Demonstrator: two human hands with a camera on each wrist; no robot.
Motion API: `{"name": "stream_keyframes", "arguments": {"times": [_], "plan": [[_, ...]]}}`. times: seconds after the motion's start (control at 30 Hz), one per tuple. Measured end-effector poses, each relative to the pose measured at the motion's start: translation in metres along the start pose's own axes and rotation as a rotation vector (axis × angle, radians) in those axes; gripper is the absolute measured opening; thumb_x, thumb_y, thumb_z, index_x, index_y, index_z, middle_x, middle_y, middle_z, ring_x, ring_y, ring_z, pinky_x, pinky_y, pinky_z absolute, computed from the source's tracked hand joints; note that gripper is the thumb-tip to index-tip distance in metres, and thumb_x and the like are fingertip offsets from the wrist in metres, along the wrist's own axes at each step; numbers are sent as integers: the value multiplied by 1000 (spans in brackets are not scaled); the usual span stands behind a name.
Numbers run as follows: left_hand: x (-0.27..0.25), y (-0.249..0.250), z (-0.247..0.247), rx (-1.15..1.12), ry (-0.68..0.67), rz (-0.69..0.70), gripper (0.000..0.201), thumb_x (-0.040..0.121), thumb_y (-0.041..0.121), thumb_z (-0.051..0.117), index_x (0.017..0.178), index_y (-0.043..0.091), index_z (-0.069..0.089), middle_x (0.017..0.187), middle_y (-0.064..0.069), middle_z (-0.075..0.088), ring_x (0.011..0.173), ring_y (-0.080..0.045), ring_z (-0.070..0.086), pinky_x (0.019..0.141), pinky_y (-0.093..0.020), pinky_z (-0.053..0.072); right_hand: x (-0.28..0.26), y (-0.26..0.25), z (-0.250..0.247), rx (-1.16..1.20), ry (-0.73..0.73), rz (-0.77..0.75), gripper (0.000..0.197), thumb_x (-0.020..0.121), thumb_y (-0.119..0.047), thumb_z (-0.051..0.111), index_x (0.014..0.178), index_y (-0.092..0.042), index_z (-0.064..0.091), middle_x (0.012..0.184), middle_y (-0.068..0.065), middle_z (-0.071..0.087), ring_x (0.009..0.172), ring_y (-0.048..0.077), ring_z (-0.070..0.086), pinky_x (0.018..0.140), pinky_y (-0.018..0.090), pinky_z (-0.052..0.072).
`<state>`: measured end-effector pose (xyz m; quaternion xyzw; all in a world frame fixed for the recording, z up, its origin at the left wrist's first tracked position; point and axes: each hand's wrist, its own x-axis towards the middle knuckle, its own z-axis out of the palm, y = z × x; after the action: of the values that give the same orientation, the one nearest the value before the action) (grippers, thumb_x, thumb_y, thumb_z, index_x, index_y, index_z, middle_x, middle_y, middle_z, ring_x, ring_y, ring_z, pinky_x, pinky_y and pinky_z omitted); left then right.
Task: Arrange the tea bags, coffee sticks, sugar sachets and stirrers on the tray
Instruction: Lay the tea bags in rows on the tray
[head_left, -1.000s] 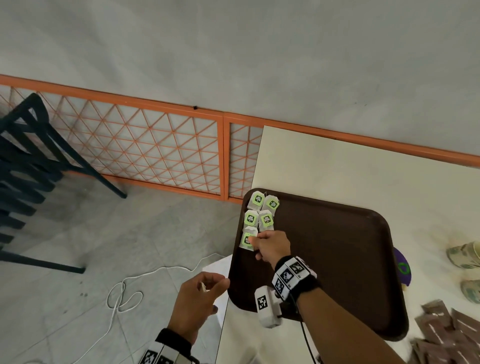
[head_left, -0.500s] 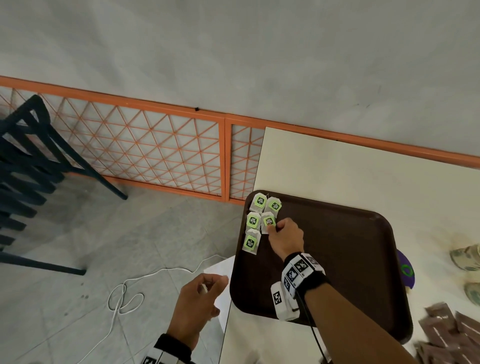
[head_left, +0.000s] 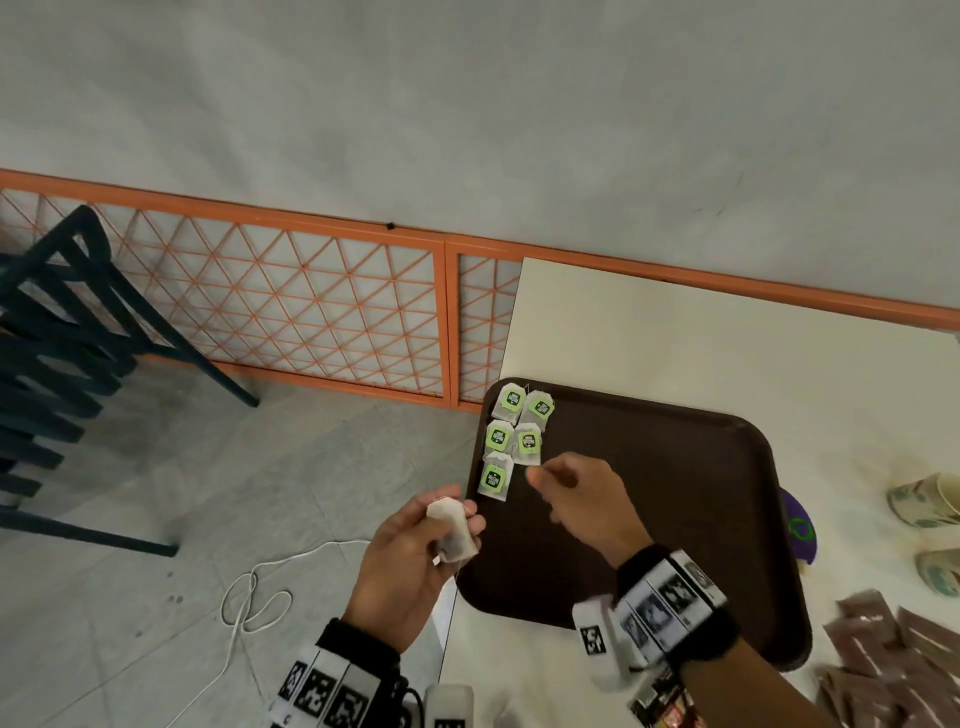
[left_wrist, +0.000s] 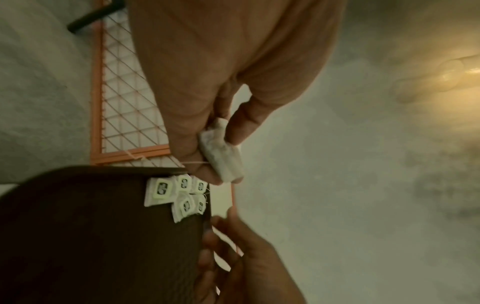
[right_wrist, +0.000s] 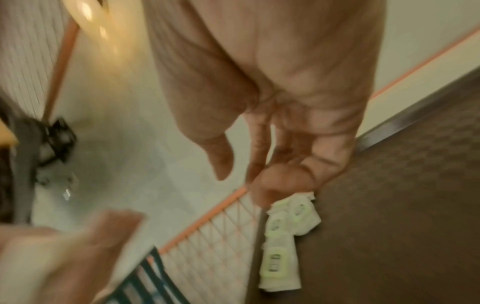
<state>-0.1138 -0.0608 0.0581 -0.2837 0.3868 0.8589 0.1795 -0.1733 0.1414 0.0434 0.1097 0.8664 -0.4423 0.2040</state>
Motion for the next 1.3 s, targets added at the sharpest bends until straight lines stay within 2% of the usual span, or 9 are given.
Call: {"name": "stream_keyframes", "arguments": {"times": [0.1, 0.23, 0.33, 0.43, 0.63, 0.8, 1.0, 1.13, 1.3], "plan": [[-3, -10, 19, 98, -39, 56, 22, 96, 1, 48, 114, -2, 61, 100, -19, 69, 89, -26, 68, 72, -31, 60, -49, -16, -12, 149, -195, -114, 20, 90, -45, 64, 99, -28, 67, 89, -3, 70, 65, 8, 67, 57, 16, 50], [-10, -25, 48, 259, -56, 106, 18, 93, 3, 57, 106, -1, 69, 101, -20, 72, 88, -25, 69, 69, -28, 59, -82, -12, -17, 204, -126, -220, 21, 86, -31, 73, 103, -21, 67, 86, -2, 72, 64, 8, 67, 55, 15, 50], [-17, -33, 66, 366, -71, 131, 16, 90, 3, 61, 101, 4, 74, 97, -15, 75, 87, -23, 70, 75, -31, 59, -92, -1, -21, 260, 4, -225, 11, 86, -28, 73, 93, -20, 70, 76, -2, 71, 61, 10, 66, 56, 16, 49], [-21, -33, 76, 430, -108, 94, 17, 89, 5, 64, 102, 6, 74, 102, -16, 74, 96, -27, 70, 83, -37, 58, -99, 10, -33, 285, 17, -218, 9, 87, -28, 72, 86, -20, 70, 69, -2, 68, 59, 9, 62, 58, 18, 49], [-27, -28, 86, 511, -162, 65, 23, 80, 15, 72, 102, 8, 73, 101, -16, 73, 88, -25, 72, 68, -30, 57, -108, 20, -56, 459, -71, -181, 15, 89, -25, 71, 94, -11, 67, 75, 5, 69, 63, 13, 62, 58, 22, 51], [-33, -36, 79, 641, -161, 105, 24, 79, -1, 75, 100, 9, 72, 89, -8, 74, 89, -24, 74, 71, -31, 60, -111, 30, -52, 595, -110, -87, 15, 91, -20, 68, 101, -10, 70, 75, 6, 66, 61, 10, 57, 58, 21, 48], [-27, -51, 39, 711, -34, 43, 35, 77, -4, 77, 109, 6, 64, 82, -16, 74, 80, -31, 74, 69, -33, 60, -70, 36, -23, 505, -87, 20, 13, 92, -17, 67, 96, -7, 72, 67, 2, 63, 57, 7, 53, 53, 18, 43], [-26, -49, 9, 752, 109, 61, 15, 85, 9, 73, 99, 7, 66, 76, -16, 70, 62, -21, 69, 59, -28, 57, -6, 38, 1, 437, -16, 120, 12, 89, -8, 69, 95, 2, 68, 62, 3, 57, 48, 5, 50, 44, 15, 38], [-27, -49, -15, 747, 133, 45, 9, 89, 17, 70, 92, 9, 70, 83, -16, 72, 70, -19, 71, 65, -28, 59, 45, 45, 25, 346, 14, 211, 11, 84, -7, 73, 79, -11, 64, 64, 4, 61, 47, 10, 53, 40, 18, 39]]}}
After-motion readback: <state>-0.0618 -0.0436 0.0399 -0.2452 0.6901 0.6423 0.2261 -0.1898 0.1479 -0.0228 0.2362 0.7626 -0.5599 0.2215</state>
